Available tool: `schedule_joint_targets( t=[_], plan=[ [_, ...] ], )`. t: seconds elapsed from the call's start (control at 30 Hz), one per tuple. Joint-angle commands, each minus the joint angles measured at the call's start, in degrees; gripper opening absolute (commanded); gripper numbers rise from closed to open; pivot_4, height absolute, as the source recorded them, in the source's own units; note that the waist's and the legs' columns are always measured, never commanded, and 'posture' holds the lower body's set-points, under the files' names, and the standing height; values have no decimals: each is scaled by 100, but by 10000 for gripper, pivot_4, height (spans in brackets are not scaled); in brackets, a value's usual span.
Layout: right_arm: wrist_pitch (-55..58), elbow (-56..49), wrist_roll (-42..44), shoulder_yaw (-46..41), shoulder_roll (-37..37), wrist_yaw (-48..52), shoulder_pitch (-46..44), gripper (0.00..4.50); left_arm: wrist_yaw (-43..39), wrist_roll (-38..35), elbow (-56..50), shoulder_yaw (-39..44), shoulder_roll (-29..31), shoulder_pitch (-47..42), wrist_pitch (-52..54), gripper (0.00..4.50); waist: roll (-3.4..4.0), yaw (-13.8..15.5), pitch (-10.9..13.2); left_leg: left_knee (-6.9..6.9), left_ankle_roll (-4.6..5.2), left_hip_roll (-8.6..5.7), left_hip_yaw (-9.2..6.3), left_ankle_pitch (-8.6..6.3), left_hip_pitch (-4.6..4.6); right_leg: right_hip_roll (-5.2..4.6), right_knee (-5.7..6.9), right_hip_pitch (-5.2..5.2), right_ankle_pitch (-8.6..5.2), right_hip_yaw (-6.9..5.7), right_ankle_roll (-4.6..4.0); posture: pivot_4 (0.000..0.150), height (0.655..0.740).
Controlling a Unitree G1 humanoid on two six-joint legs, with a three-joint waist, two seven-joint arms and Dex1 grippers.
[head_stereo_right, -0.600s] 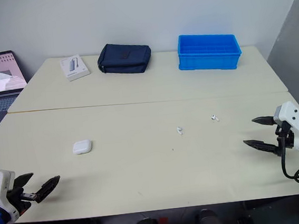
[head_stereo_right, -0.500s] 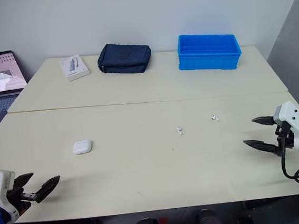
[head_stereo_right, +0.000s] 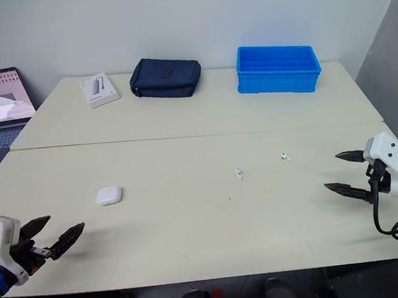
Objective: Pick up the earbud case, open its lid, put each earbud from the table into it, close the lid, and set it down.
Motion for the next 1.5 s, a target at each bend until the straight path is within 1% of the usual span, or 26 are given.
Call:
schedule_joint_targets(
  t=[0.03, 0.23, 0.37, 0.47, 0.57, 0.73, 0.87, 1.0, 1.27, 1.5],
  plan=[
    [-63, -17, 29, -47, -40, 66, -111, 43587, -71, -168, -66, 213, -14, 74, 46, 45000, 0, 0, 0, 0, 0, 0, 0, 0, 0, 0, 0, 1, 0, 0, 0, 1500, 7267],
    [-82, 8, 10, -7, -36, 87, -151, 43587, -152, -319, 4, 306, -10, 133, 144, 45000, 0, -1, 0, 0, 0, 0, -2, 0, 0, 0, 0, 1, 0, -2, 0, 1500, 7267],
    [-96, 7, 5, 32, -13, 81, -220, 43587, -14, -260, -1, 312, -135, 122, 0, 45000, 0, -1, 0, 1, 0, 0, -2, 0, 0, 0, 1, 1, 0, -1, 0, 1500, 7267],
    [-19, -135, 86, 74, 63, 12, -345, 43587, 308, -116, -183, 187, -447, 76, -207, 45000, 0, -10, 0, 2, 0, 0, 2, 0, 1, 0, 1, 2, 1, 4, 1, 1500, 7267],
    [189, -507, 252, 154, 160, -56, -482, 43587, 561, -45, -311, 33, -820, 30, -419, 45000, -1, -9, -1, 2, 0, 0, -1, 0, 1, 0, 2, 4, 1, 1, 1, 1500, 7267],
    [722, -1279, 678, 451, 402, -234, -1023, 43587, 1192, 333, -506, -551, -1518, -272, -810, 45000, -1, 3, -1, 7, 0, -1, -11, 0, 1, 3, 9, 6, 19, -3, 31, 1500, 7267],
    [1132, -1684, 979, 720, 575, -341, -1552, 43587, 1859, 624, -405, -886, -1961, -704, -897, 45000, -7, 7, -4, 13, 0, -2, -20, 1, -2, 3, 10, 11, 24, -9, 37, 1500, 7267],
    [1401, -1900, 1194, 947, 676, -313, -1999, 43587, 2254, 818, -200, -1167, -2238, -1042, -914, 45000, -7, 8, -5, 13, 1, -4, -24, 1, -5, 4, 8, 11, 27, -11, 42, 1500, 7267],
    [1643, -2045, 1368, 1200, 763, -226, -2391, 43587, 2590, 923, 327, -1348, -2336, -1436, -790, 45000, -11, 7, -6, 11, 1, -3, -34, 1, -7, 9, 9, 11, 27, -19, 42, 1500, 7267],
    [1786, -2109, 1484, 1374, 784, -129, -2555, 43587, 2549, 973, 717, -1416, -2223, -1658, -809, 45000, -11, 7, -6, 12, 1, -4, -34, 1, -7, 9, 9, 11, 27, -18, 41, 1500, 7267]
  ],
)
